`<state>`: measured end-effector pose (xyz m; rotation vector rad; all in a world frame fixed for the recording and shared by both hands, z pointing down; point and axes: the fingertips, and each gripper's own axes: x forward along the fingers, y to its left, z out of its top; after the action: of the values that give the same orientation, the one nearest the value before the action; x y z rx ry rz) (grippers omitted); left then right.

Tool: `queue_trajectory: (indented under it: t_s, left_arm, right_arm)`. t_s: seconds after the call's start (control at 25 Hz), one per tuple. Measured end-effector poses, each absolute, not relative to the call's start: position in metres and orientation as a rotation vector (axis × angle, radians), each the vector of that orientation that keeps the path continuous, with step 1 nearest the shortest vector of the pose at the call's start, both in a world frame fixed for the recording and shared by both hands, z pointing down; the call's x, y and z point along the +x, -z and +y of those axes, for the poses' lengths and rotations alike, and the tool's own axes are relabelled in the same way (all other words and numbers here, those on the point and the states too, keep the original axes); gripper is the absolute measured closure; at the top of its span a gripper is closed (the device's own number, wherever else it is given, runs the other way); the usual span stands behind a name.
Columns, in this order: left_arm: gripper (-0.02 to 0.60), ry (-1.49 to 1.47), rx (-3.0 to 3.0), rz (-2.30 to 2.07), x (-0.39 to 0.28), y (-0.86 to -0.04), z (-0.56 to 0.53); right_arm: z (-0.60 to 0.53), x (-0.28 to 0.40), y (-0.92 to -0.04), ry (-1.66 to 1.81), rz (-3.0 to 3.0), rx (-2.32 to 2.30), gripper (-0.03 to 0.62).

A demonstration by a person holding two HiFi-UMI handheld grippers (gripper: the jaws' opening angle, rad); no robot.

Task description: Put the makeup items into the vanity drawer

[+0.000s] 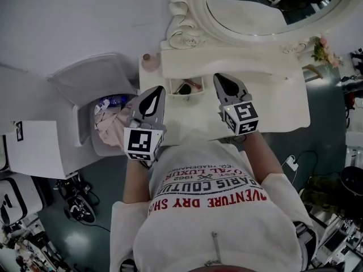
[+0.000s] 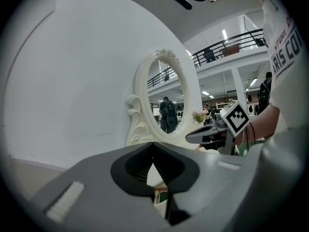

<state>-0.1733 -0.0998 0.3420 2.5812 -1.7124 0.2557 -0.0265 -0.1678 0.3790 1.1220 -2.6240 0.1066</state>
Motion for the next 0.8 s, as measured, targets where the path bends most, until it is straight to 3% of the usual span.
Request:
queue_trajectory:
  t_s: [0.36,0.8]
  left_arm:
    - [0.571,-0.3,2.571,-1.742,-0.145,-0.333,-0.117]
    - [0.571,-0.269,2.536,-1.809,-0.142,-0.325,-0.121]
  right_arm:
    - [-0.158,0.002,-0.327,0.046,-2.804,1.129,0.585]
    - [-0.158,0.007,-0.331,0.119,-2.78,1.068,0.586]
